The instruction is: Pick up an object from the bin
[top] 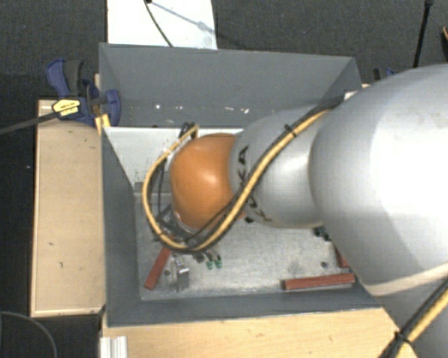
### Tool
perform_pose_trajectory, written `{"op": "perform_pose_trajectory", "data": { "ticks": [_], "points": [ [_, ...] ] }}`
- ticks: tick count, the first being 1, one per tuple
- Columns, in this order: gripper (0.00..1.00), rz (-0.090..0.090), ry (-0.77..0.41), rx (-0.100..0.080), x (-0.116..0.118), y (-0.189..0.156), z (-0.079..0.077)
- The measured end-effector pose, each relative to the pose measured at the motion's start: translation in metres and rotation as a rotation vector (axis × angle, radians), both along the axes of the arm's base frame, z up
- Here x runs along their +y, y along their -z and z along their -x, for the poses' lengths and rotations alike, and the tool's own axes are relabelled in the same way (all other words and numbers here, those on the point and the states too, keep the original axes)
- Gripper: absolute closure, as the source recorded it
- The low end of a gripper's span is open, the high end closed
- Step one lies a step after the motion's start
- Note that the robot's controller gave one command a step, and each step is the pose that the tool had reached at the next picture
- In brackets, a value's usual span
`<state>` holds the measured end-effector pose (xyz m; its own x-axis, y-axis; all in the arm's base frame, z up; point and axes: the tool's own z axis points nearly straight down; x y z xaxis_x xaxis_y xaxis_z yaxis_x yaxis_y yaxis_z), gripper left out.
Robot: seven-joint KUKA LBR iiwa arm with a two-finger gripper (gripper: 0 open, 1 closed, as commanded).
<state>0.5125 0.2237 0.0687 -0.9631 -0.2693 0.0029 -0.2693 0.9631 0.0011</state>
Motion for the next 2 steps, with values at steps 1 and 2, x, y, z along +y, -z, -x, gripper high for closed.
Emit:
{"op": "perform_pose_trajectory", "data": {
  "ticks": [1, 2],
  "points": [
    [1.0, 0.0, 0.008, -0.002, -0.001, -0.002, -0.001],
    [1.0, -0.004, -0.003, -0.015, -0.007, -0.126, -0.033]
  ]
}}
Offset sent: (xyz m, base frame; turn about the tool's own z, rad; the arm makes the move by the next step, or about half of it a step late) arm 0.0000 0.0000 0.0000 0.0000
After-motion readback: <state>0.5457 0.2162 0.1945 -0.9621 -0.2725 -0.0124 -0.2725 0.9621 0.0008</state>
